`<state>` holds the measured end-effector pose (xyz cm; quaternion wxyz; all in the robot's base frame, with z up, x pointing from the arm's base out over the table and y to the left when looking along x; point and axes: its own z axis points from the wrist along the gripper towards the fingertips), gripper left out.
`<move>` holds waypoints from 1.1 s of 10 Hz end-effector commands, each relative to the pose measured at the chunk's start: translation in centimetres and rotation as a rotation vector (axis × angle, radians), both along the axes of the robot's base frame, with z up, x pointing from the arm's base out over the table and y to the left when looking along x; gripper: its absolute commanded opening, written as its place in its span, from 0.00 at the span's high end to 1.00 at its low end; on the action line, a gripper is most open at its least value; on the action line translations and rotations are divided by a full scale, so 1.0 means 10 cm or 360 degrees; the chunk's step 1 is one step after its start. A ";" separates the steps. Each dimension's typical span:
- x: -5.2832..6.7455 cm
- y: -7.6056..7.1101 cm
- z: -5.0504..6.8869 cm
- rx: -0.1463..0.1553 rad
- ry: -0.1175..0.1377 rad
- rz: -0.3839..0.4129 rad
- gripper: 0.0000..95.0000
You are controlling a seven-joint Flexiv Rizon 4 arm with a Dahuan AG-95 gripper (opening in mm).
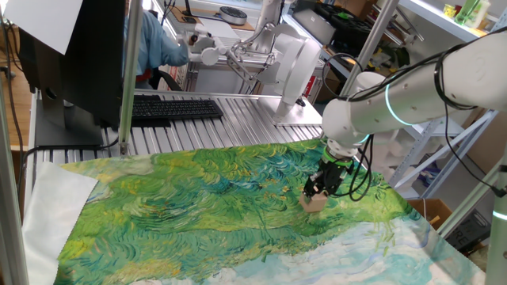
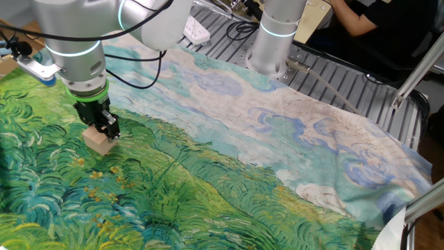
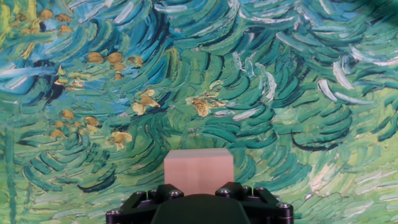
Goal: Pick up the small block on the left and move it to the right
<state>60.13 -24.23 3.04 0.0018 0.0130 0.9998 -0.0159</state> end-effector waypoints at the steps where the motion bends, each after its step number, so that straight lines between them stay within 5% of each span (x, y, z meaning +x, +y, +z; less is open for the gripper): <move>1: -0.01 0.01 0.04 0.0000 0.0004 -0.0001 1.00; 11: -0.11 0.16 0.51 -0.0015 0.0056 -0.0046 1.00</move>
